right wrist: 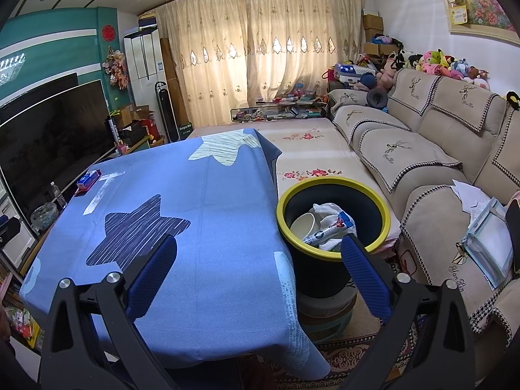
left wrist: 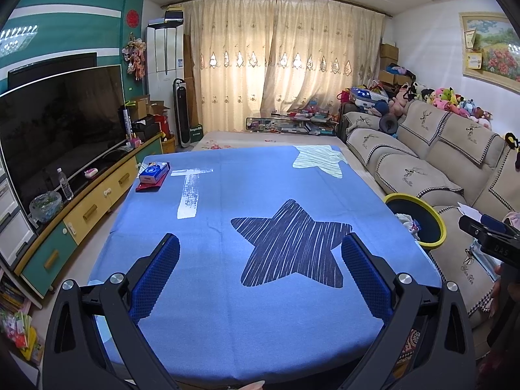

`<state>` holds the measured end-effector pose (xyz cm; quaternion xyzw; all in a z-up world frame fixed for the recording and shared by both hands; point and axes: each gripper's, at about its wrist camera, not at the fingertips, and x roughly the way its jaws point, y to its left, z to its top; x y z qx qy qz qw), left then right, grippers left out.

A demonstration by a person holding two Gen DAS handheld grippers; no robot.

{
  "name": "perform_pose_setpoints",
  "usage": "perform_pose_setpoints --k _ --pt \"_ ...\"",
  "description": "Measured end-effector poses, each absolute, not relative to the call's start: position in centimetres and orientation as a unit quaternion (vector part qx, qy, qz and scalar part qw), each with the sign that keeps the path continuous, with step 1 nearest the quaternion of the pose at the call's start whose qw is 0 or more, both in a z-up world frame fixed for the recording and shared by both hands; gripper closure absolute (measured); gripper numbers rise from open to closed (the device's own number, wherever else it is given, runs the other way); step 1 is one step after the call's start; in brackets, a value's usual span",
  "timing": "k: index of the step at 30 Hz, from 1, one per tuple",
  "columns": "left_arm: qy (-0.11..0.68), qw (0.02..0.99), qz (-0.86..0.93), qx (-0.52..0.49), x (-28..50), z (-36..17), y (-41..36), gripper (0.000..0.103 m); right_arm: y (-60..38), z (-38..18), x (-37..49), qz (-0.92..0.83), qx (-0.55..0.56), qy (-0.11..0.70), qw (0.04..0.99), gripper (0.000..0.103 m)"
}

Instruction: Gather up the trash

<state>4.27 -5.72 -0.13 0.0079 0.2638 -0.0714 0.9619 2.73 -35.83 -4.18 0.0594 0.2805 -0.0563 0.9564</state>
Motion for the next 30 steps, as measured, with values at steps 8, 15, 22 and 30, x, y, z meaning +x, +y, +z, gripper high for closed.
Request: perform_pose_setpoints --k 8,15,22,30 --pt "0.266 0.961 -0.076 0.005 4.3 0.0 -5.6 0.005 -35.8 -4.2 2.8 -0.056 0.059 0.281 0.956 0.007" --pt "0.267 0.961 -0.076 0.001 4.6 -0.1 -5.6 0.005 -35.8 -4.3 2.8 -0.054 0.059 0.282 0.956 0.007" --pt "0.271 0.958 -0.089 -0.014 6.0 -0.8 -5.8 0.005 -35.7 -4.9 2.9 -0.056 0.062 0.285 0.955 0.007" --pt "0.307 0.949 -0.08 0.001 10.8 -3.1 -5.8 0.005 -36.2 -5.7 5.2 -0.053 0.061 0.302 0.95 0.007"
